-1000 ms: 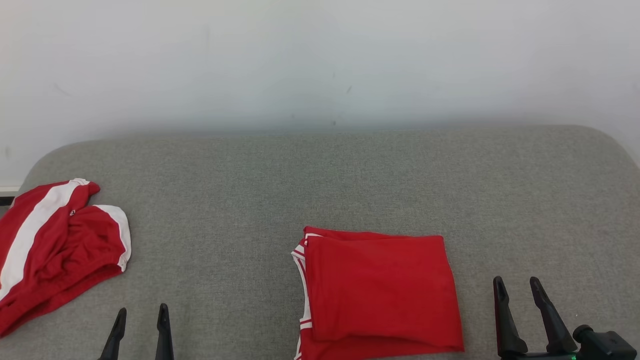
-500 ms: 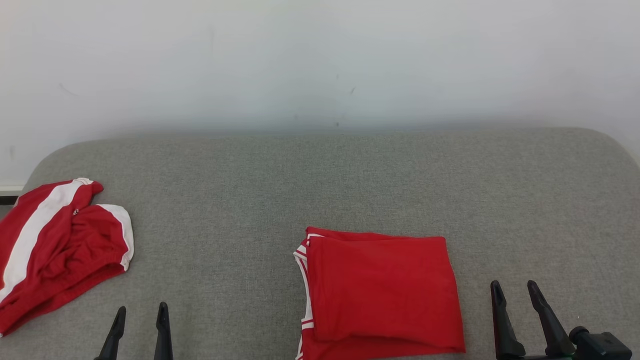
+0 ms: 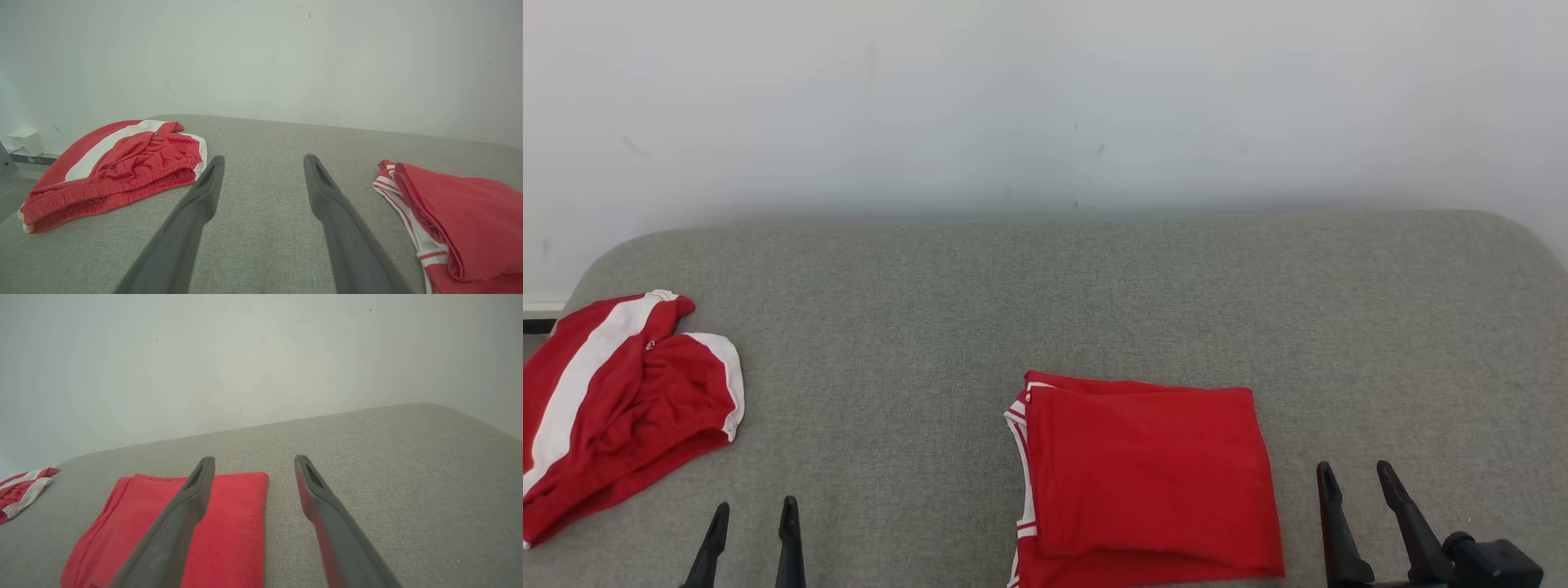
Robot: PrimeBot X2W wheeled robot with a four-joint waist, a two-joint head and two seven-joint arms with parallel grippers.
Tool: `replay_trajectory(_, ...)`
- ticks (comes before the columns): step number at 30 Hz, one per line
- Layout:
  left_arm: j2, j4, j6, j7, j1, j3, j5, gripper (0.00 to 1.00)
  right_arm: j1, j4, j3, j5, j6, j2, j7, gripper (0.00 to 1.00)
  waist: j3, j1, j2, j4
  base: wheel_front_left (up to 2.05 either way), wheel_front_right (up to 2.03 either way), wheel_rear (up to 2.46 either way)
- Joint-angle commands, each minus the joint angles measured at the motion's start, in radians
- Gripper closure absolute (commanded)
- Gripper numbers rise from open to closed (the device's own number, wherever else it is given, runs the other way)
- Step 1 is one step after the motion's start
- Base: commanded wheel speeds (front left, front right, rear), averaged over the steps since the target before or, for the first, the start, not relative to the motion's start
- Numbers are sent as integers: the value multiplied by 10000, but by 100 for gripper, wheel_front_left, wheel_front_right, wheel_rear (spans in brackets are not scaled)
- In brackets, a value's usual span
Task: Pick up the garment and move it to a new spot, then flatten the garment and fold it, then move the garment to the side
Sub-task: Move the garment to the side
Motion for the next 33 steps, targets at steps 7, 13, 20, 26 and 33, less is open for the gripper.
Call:
replay_trajectory(7,67,44,85,-66,-65,-63,-51,0,-949,437,185,-302,-22,-183,461,0,50,1,0,-33,0,0,0)
replay_trajectory(13,45,156,100,-106,-230,-216,-24,0,-2109,1560,255,-363,-22,-363,1304,0,251,1,0,108,0,0,0)
replay_trajectory(20,-23,319,136,-185,-501,-446,25,0,-3124,3363,423,-258,-22,-400,1881,0,582,1,0,338,0,0,0)
replay_trajectory(26,-44,267,218,-204,-628,-543,71,0,-3581,4535,661,-110,-22,-279,1881,0,761,1,0,445,0,0,0)
replay_trajectory(33,112,562,151,-290,-864,-497,-68,0,-4177,6096,994,-49,-22,-82,1810,0,925,1,0,455,0,0,0)
